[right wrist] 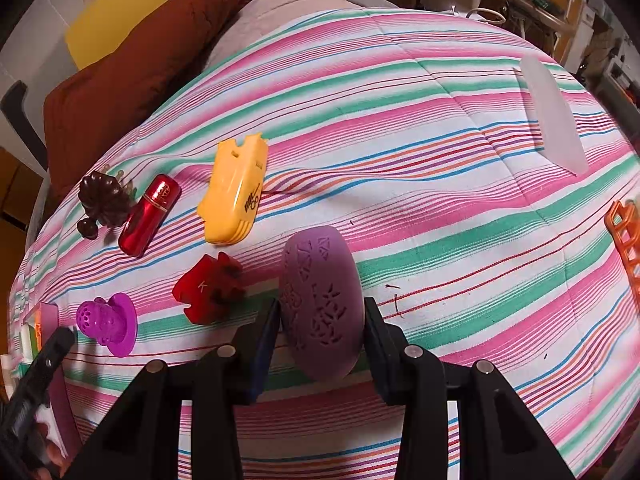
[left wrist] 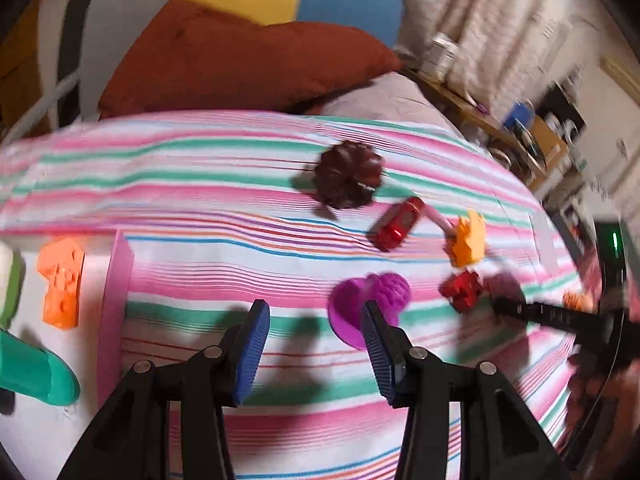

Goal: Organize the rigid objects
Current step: 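Grasp the magenta perforated toy with left tool while right tool grasps the purple oval toy, then carry the magenta toy into the tray and open left tool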

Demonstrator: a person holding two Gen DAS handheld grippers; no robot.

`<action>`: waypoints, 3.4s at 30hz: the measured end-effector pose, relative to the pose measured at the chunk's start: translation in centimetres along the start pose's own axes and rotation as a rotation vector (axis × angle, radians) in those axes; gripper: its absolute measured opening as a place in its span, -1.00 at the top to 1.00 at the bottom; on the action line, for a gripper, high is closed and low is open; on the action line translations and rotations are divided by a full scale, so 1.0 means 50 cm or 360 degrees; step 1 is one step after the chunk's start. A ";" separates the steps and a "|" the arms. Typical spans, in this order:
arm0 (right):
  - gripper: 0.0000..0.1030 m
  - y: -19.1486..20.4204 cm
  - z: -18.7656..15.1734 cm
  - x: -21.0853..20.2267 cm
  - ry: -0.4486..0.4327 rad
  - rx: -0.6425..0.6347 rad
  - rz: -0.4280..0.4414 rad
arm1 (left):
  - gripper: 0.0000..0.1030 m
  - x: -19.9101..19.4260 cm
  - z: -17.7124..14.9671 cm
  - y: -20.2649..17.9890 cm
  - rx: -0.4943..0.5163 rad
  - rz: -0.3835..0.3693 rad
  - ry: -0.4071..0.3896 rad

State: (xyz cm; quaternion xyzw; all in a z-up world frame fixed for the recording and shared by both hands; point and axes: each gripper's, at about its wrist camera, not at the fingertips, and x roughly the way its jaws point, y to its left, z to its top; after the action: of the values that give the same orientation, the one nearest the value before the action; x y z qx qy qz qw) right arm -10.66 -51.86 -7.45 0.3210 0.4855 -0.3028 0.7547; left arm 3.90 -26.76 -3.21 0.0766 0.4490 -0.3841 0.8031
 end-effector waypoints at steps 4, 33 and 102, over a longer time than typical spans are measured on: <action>0.19 0.001 -0.002 0.000 -0.0004 -0.0008 -0.0004 | 0.07 0.007 0.002 -0.058 0.0217 0.0013 -0.0012; 0.19 0.003 -0.013 -0.006 -0.0024 -0.0095 -0.0076 | 0.41 0.064 0.012 -0.112 0.0398 -0.0010 -0.0037; 0.20 0.031 -0.046 -0.012 -0.0103 -0.0223 -0.0175 | 0.40 -0.257 -0.206 0.385 -0.0048 0.0532 -0.0127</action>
State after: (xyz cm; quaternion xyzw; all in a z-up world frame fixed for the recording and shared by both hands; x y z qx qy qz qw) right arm -10.89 -49.05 -7.34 0.2303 0.4977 -0.3194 0.7728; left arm 6.42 -1.56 -3.47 0.1227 0.4034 -0.2412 0.8741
